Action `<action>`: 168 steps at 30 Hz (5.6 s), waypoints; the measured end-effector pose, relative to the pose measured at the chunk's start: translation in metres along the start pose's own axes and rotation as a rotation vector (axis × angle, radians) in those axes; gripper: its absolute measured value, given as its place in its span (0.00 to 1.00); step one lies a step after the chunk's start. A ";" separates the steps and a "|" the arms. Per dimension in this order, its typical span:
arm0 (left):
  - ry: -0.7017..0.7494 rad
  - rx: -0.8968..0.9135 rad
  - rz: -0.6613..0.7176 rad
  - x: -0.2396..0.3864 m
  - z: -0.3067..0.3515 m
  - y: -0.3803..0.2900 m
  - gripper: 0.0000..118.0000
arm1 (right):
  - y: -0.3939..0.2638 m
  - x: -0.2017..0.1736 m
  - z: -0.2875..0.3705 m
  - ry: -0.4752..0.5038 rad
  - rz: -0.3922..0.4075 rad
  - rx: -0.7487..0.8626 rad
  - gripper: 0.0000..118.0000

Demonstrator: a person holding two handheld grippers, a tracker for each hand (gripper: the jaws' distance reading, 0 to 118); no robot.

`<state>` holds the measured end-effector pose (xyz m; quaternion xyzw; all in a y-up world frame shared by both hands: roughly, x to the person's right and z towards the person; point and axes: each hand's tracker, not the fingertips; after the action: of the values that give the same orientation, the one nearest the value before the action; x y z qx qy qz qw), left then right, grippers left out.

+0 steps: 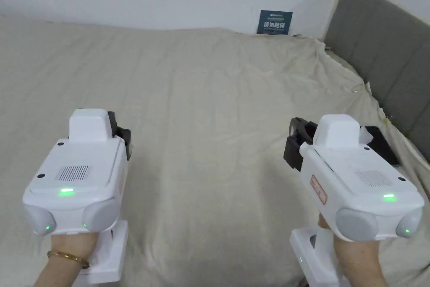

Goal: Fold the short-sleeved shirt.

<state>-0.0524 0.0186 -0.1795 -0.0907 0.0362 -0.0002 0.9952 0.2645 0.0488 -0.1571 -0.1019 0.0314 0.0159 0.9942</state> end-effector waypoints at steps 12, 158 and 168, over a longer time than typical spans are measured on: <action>0.014 -0.015 -0.033 -0.003 0.009 -0.016 0.00 | -0.022 -0.003 0.003 -0.014 -0.040 -0.054 0.00; -0.039 -0.552 0.051 0.024 -0.024 -0.077 0.99 | -0.060 -0.052 -0.068 -0.080 -0.301 -0.888 0.96; 0.277 -0.535 0.208 -0.028 -0.168 -0.065 0.99 | -0.058 -0.010 -0.186 -0.240 -0.074 -0.743 0.96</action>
<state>-0.0919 -0.0758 -0.3304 -0.3441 0.1790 0.0986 0.9164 0.2455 -0.0462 -0.3265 -0.4532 -0.0966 0.0023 0.8862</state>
